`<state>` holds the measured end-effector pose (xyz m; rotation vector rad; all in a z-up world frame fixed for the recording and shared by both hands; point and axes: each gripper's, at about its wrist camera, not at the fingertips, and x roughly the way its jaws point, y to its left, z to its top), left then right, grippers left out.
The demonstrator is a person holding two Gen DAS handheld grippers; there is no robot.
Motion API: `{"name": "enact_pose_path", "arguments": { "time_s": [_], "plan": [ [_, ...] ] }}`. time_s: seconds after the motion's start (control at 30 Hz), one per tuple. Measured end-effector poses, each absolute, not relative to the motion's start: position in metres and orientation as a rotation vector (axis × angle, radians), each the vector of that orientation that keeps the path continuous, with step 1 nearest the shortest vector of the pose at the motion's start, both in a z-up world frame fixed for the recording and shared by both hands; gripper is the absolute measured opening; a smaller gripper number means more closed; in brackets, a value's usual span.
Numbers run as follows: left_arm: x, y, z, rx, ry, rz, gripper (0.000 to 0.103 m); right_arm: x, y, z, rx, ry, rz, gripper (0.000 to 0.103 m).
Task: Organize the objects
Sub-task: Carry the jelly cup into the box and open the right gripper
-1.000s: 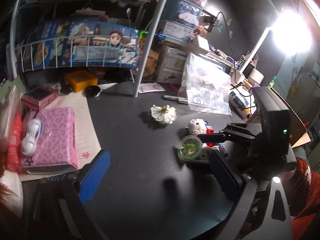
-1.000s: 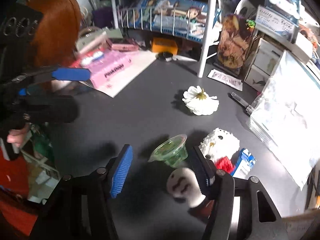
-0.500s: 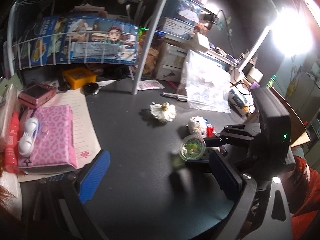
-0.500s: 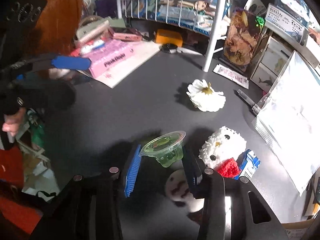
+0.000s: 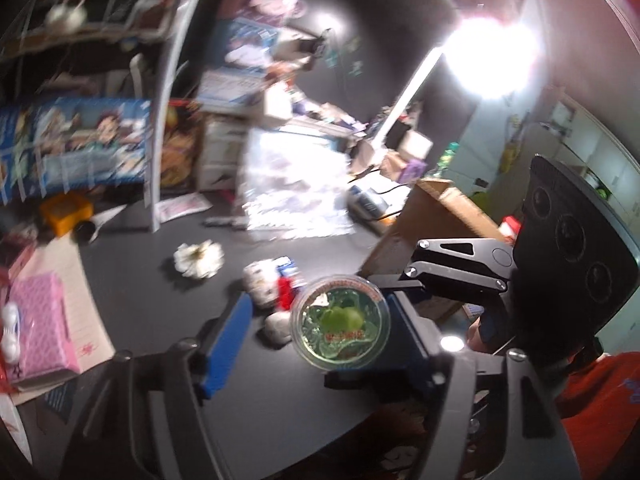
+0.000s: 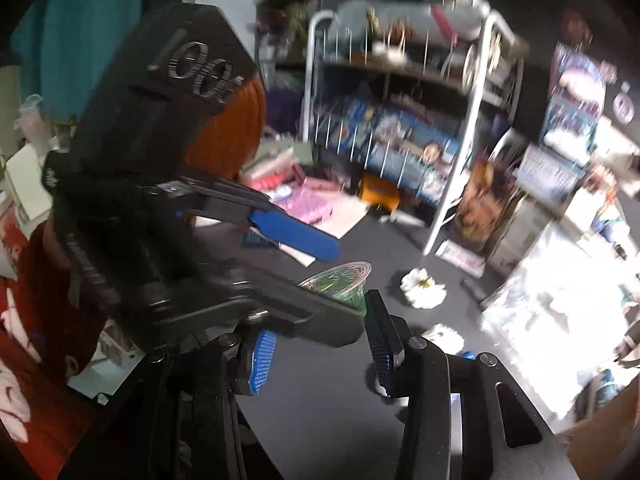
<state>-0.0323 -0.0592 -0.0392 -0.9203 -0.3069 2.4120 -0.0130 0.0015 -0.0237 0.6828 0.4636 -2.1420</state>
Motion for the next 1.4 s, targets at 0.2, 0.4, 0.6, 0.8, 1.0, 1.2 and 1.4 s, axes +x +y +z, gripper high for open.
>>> {"name": "enact_pose_path", "arguments": {
  "time_s": [0.2,0.4,0.6,0.8,1.0,1.2,1.4],
  "plan": [
    [-0.029,-0.011,-0.002,-0.833,-0.241,2.341,0.047,0.009,0.045,0.009,0.621,0.452,-2.243,0.037],
    [-0.048,0.056,0.030,-0.810,-0.105,2.297,0.043,0.014,0.100,0.031,0.633,0.420,-2.353,0.037],
    [-0.083,0.125,0.042,-0.842,-0.022,2.204,0.043,0.007,0.164,0.041,0.700,0.336,-2.445,0.037],
    [-0.109,0.174,0.034,-0.900,0.000,2.117,0.043,0.001,0.212,0.033,0.801,0.290,-2.488,0.037],
    [-0.125,0.200,0.022,-0.951,0.010,2.081,0.044,-0.009,0.233,0.023,0.872,0.263,-2.510,0.039],
    [-0.127,0.202,0.026,-0.932,0.014,2.094,0.074,-0.013,0.252,0.020,0.897,0.226,-2.570,0.066],
    [-0.123,0.185,0.035,-0.903,0.020,2.168,0.077,-0.012,0.258,0.024,0.896,0.224,-2.605,0.066]
  ]
}}
